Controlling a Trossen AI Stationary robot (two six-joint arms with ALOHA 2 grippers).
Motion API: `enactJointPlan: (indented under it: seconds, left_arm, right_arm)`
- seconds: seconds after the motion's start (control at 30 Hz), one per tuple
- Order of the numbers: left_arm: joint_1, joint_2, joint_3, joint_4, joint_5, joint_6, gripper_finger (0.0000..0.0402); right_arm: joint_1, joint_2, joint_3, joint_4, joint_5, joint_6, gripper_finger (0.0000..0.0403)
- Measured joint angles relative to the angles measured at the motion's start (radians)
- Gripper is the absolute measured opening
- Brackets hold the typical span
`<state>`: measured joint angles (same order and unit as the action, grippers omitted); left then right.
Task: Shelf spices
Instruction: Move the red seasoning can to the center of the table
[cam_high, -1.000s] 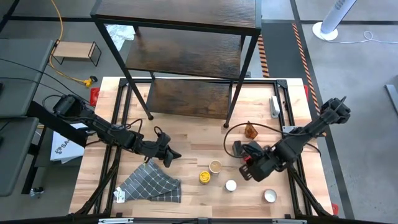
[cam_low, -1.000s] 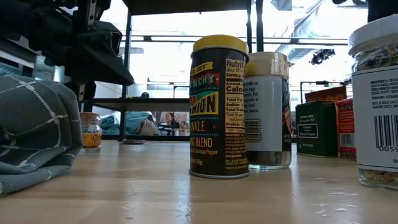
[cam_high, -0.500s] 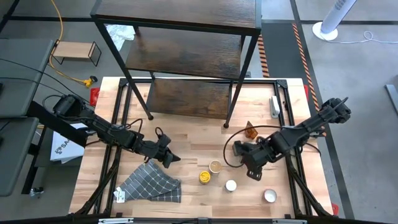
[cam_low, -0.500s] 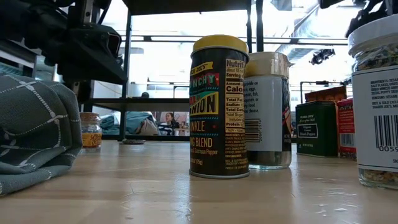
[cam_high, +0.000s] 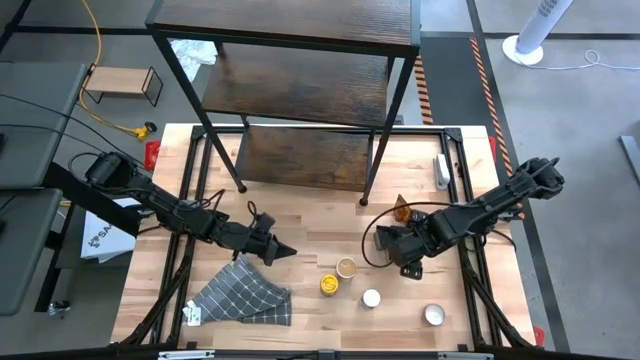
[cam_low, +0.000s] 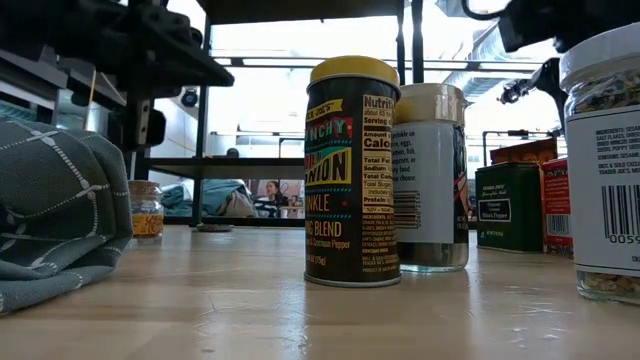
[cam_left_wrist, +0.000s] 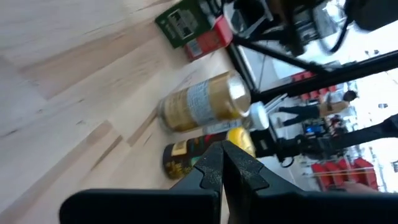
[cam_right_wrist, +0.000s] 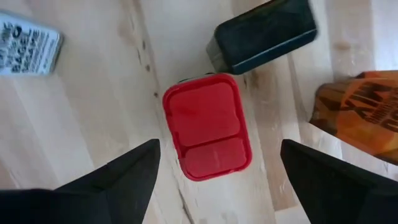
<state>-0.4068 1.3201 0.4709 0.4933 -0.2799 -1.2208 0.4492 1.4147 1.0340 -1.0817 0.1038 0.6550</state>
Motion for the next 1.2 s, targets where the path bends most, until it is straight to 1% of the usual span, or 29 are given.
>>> enactJointPlan:
  seconds: [0.13, 0.37, 0.57, 0.7, 0.83, 0.97, 1.07, 1.13, 1.2]
  left_arm:
    - [0.0, 0.0, 0.0, 0.015, -0.001, 0.001, 0.0]
    - [0.0, 0.0, 0.0, 0.012, -0.001, 0.001, 0.0]
    - [0.0, 0.0, 0.0, 0.015, -0.001, 0.001, 0.0]
    - [0.0, 0.0, 0.0, 0.09, 0.018, -0.011, 0.0]
    - [0.001, 0.0, 0.0, 0.296, 0.038, 0.004, 0.0]
    - [0.001, 0.0, 0.0, 0.574, 0.041, 0.071, 0.0]
    - [0.001, -0.003, 0.0, 0.81, 0.055, 0.152, 0.0]
    - [0.001, -0.018, 0.0, 0.946, 0.062, 0.222, 0.0]
    - [0.0, -0.046, 0.0, 1.048, 0.062, 0.299, 0.0]
  right_arm:
    - [0.0, 0.0, -0.032, 0.044, -0.002, -0.044, 0.033]
    - [0.0, 0.0, -0.036, 0.076, -0.002, -0.135, 0.033]
    - [0.0, 0.009, -0.036, 0.122, 0.002, -0.14, 0.033]
    - [0.0, 0.061, -0.036, 0.129, 0.002, -0.14, 0.033]
    - [0.0, 0.12, -0.036, 0.134, 0.001, -0.148, 0.033]
    - [0.0, 0.163, -0.036, 0.133, -0.028, -0.137, 0.0323]
    - [0.0, 0.168, -0.028, 0.112, -0.05, -0.097, 0.0289]
    - [0.0, 0.166, -0.008, 0.074, -0.061, -0.072, 0.025]
    - [0.0, 0.158, 0.025, 0.011, -0.073, -0.071, 0.0209]
